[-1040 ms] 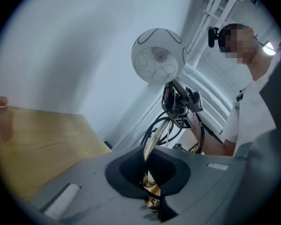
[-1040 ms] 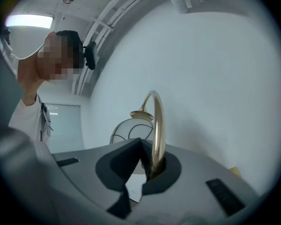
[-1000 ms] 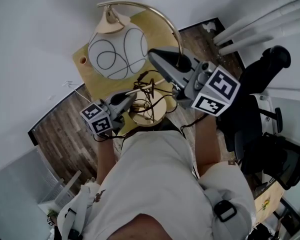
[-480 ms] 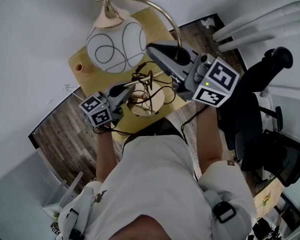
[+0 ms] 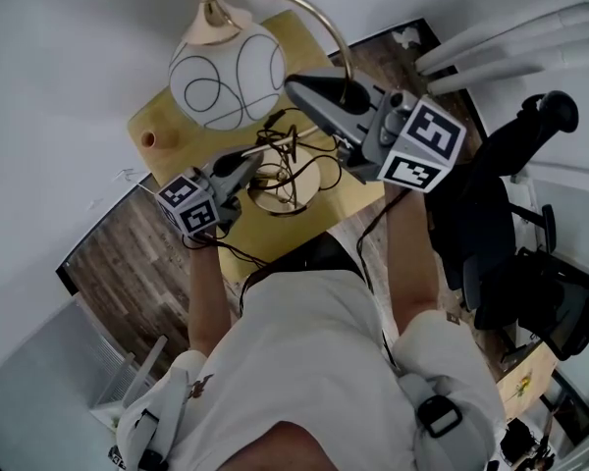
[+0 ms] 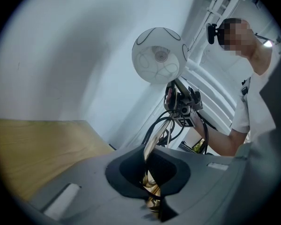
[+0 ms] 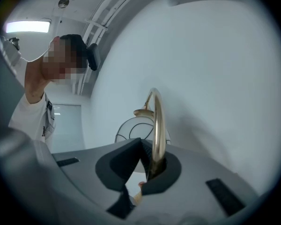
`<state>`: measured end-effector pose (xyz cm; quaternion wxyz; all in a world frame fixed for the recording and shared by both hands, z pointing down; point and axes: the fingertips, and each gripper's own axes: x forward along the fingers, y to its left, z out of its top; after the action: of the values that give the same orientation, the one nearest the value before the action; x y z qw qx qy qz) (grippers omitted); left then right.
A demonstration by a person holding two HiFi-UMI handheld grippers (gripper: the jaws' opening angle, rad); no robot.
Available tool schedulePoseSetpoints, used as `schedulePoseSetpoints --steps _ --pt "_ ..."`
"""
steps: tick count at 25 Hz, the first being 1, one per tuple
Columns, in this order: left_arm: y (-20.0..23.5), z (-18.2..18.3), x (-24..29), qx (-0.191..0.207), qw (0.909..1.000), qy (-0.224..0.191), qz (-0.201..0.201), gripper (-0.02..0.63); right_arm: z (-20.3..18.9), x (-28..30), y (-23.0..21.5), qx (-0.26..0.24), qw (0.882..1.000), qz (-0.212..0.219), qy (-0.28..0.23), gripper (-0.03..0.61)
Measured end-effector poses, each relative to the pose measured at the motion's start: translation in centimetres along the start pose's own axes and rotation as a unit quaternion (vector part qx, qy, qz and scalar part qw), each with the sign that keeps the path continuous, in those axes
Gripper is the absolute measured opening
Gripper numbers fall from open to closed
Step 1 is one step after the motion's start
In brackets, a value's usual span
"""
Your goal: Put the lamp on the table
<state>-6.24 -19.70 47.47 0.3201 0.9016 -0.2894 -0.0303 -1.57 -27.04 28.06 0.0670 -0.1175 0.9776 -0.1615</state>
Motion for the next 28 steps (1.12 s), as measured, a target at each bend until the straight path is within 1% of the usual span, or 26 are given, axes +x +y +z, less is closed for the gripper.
schedulePoseSetpoints --steps 6,13,16,19,24,28 --pt "1.9 -0.8 0.6 0.008 1.0000 -0.003 -0.002 0.002 -1.3 0.3 -0.8 -0.007 1.000 0.011 -0.001 0.002" --pt "5.2 -1.8 1.9 0.008 1.0000 -0.002 -0.002 0.002 -3.4 1.0 -3.3 -0.013 1.000 0.019 0.003 0.002" --pt "5.7 -2.4 2.3 0.006 1.0000 -0.002 -0.004 0.002 -4.1 0.8 -3.4 -0.017 1.000 0.024 0.003 0.002" --pt "6.3 -2.9 2.6 0.003 1.0000 -0.004 -0.006 0.002 -4.4 0.8 -3.5 -0.021 0.999 0.035 -0.003 0.002" --pt "8.4 -3.4 4.4 -0.004 0.9999 0.002 -0.009 0.002 -5.0 0.8 -5.7 -0.021 0.998 0.049 -0.019 0.002" --pt "9.4 -4.1 5.0 -0.001 0.9999 0.008 -0.010 0.002 -5.8 0.5 -6.5 -0.018 0.998 0.058 -0.026 0.002"
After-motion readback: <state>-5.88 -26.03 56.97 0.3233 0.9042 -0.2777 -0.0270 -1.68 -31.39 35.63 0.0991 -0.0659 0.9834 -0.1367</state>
